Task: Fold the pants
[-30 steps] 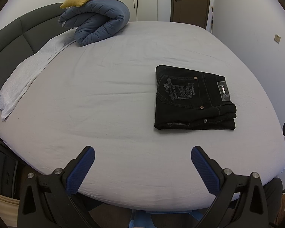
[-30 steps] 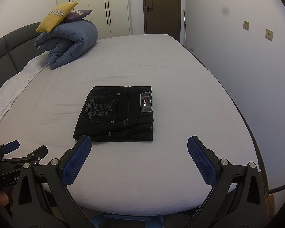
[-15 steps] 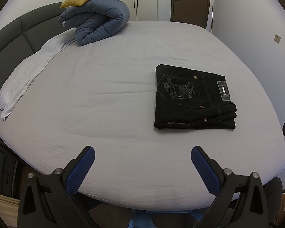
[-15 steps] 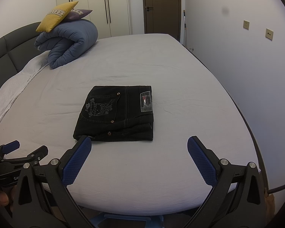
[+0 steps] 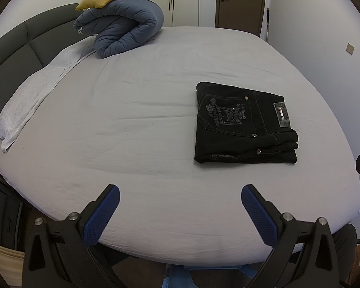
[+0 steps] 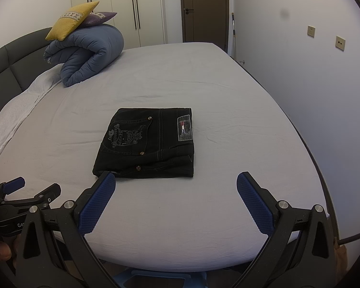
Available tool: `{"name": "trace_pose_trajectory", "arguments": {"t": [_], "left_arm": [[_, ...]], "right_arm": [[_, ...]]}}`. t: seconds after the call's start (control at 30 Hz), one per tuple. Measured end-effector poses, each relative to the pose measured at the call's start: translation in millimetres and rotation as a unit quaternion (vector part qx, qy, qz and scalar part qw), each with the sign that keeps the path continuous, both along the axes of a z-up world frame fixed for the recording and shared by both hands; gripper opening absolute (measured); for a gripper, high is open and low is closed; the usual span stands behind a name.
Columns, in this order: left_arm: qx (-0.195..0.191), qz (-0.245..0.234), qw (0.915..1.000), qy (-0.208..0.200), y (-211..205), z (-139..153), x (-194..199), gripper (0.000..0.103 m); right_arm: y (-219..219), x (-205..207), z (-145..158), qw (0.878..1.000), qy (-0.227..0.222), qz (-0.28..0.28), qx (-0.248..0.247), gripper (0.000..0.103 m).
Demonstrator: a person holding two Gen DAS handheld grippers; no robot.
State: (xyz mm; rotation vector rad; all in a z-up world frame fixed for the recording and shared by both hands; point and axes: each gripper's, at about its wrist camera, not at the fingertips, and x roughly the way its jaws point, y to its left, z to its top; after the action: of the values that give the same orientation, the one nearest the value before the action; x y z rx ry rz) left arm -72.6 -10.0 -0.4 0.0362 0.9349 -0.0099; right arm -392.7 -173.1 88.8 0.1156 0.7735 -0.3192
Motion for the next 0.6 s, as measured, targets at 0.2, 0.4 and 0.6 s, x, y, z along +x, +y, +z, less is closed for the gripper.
{"name": "trace_pose_trajectory", "arguments": {"t": [0.2, 0.4, 0.6], "left_arm": [[0.001, 0.000, 1.0000, 0.000, -0.4, 0.3, 0.6, 0.103], [0.001, -0.001, 1.0000, 0.001, -0.2, -0.9, -1.6, 0.103], [0.000, -0.002, 1.0000, 0.002, -0.6, -1.3, -2.9, 0.103]], "right_arm": [[1.5, 0.4, -1.9, 1.000, 0.000, 0.000, 0.001, 0.103], [1.3, 0.2, -1.5, 1.000, 0.001, 0.000, 0.001, 0.103], [2.1, 0.2, -2.7, 1.000, 0.000, 0.000, 0.001, 0.103]]}}
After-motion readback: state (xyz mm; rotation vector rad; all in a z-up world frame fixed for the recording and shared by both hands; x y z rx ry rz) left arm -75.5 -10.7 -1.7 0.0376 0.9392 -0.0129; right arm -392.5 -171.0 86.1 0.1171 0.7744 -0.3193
